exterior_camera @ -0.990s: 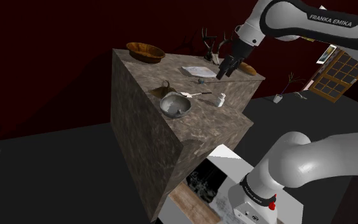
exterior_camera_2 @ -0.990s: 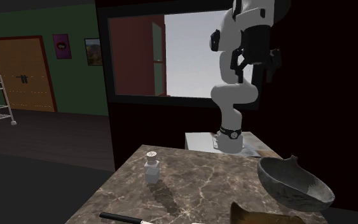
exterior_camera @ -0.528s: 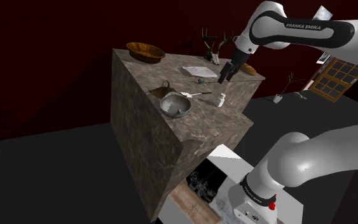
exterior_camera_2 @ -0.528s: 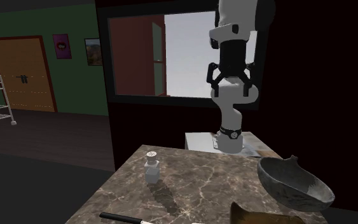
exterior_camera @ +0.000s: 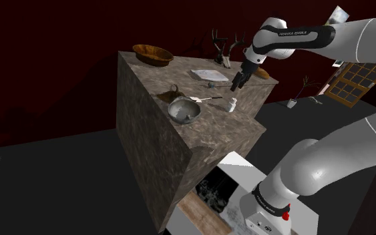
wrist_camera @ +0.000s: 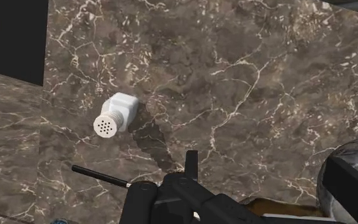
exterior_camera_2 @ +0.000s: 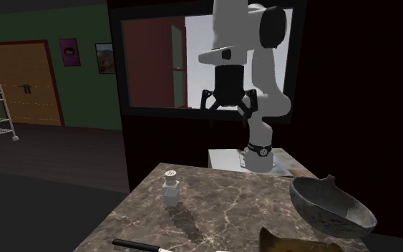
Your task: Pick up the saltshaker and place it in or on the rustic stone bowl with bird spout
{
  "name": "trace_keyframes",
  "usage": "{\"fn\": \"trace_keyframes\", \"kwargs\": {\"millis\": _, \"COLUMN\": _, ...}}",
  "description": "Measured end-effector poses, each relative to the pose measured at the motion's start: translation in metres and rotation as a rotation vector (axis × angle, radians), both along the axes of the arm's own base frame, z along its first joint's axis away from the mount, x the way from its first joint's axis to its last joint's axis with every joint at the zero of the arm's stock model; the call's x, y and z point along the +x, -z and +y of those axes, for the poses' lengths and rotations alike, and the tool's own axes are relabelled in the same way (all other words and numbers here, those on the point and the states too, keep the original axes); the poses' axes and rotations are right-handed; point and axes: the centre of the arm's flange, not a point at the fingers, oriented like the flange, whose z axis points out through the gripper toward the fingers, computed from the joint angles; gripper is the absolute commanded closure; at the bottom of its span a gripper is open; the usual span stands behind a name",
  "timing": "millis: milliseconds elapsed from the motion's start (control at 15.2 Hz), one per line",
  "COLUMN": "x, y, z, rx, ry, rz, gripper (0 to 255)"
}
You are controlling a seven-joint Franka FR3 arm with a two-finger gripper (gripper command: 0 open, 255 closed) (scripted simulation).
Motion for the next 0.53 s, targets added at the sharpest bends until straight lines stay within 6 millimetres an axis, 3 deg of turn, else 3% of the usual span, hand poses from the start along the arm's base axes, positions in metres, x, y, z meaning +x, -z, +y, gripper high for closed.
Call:
{"fn": "trace_keyframes", "kwargs": {"millis": 264, "x": 0.010, "y": 0.032, "z": -0.046, "rx": -0.002, "ry": 0.002, "rz": 0.021, "gripper": 0}}
{"fn": "trace_keyframes", "kwargs": {"millis": 528, "x": 0.017, "y": 0.050, "z": -0.091, "rx": -0.003, "ry": 0.004, "rz": 0.041, "gripper": 0}}
